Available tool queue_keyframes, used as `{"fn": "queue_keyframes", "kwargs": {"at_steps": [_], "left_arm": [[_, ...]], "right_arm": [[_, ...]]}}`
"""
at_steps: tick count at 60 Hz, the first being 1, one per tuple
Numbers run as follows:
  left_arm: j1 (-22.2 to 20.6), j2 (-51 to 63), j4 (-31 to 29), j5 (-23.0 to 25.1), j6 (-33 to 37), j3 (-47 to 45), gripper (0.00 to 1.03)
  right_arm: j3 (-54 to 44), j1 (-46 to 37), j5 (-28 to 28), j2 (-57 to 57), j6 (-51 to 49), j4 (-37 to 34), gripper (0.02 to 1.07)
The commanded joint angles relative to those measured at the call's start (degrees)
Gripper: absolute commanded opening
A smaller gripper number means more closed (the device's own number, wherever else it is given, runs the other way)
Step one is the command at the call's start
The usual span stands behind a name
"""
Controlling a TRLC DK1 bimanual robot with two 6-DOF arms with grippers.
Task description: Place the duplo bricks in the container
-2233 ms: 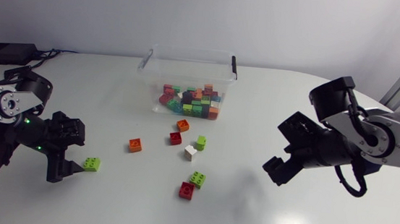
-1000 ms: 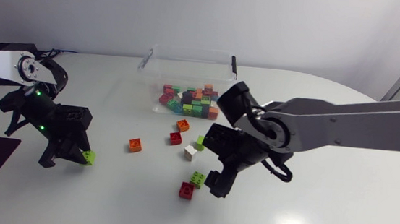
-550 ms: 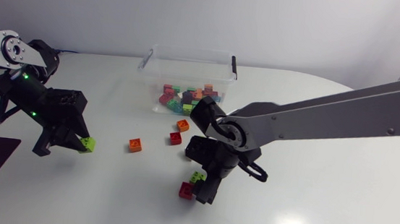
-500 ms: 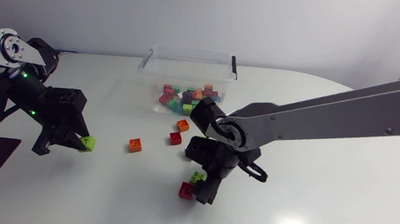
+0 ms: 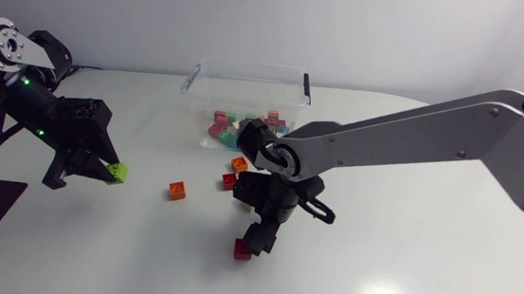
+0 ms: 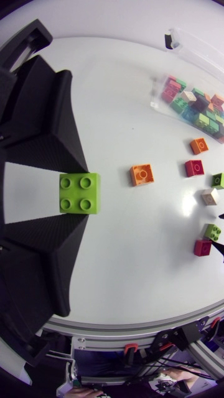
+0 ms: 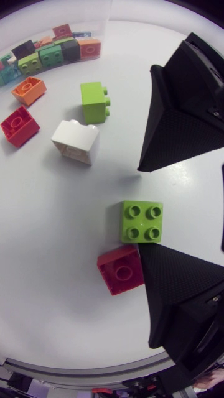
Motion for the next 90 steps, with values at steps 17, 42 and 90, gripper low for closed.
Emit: {"fn": "queue_keyframes", "kwargs": {"at_steps": [17,42,90], "left_arm": [[-2.1,-0.9,-1.0,3.5,-2.9,6.6,0.33],[-12.3,9.6,13.5,8.4,-29.7,23.1,0.33],[-14.7,31.2,26.6,-1.1,-56.0,48.8,0.87]], "right_arm": [[1.8,1.7,-1.9,2.3,-2.7,-3.6,0.33],[3.5,-4.7,-1.7,-11.1,-3.7,-11.9,0.33],[22.8,-12.4,-7.3,-11.8,1.5,-10.6,0.33]]}}
